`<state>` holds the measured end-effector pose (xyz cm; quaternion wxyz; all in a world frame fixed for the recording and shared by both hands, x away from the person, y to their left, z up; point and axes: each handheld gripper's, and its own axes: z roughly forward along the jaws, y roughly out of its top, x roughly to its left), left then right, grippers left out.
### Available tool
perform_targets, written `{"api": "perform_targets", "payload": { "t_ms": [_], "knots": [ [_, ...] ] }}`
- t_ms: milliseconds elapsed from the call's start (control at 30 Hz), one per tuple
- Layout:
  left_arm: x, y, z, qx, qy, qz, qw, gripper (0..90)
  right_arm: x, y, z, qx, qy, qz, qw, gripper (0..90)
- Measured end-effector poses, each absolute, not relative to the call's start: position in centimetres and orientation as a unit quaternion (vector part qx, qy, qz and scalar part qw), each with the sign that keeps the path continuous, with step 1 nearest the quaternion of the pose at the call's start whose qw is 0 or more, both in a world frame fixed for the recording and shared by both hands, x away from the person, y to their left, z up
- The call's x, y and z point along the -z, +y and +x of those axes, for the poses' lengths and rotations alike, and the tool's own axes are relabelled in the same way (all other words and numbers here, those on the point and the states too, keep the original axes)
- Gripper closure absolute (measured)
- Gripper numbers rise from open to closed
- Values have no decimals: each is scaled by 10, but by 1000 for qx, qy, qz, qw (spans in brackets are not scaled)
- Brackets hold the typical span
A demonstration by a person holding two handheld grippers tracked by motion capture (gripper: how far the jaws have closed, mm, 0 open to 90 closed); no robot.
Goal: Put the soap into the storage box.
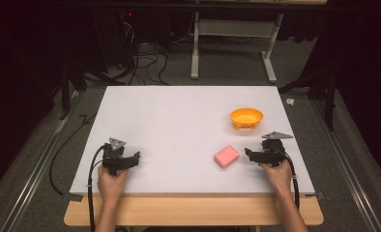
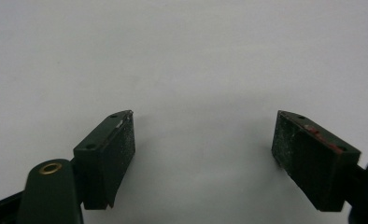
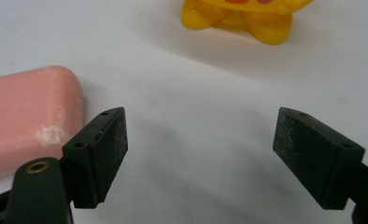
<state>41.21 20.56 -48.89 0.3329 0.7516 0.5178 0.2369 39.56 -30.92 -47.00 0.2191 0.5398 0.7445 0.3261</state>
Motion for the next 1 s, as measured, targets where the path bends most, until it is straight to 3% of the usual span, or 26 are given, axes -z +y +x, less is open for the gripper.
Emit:
{"api": "perform_targets", "payload": {
  "t_ms": [1000],
  "knots": [
    [489,206,413,-235,519,751,334,217,448,-264,386,-374,761,495,188,140]
  ]
}}
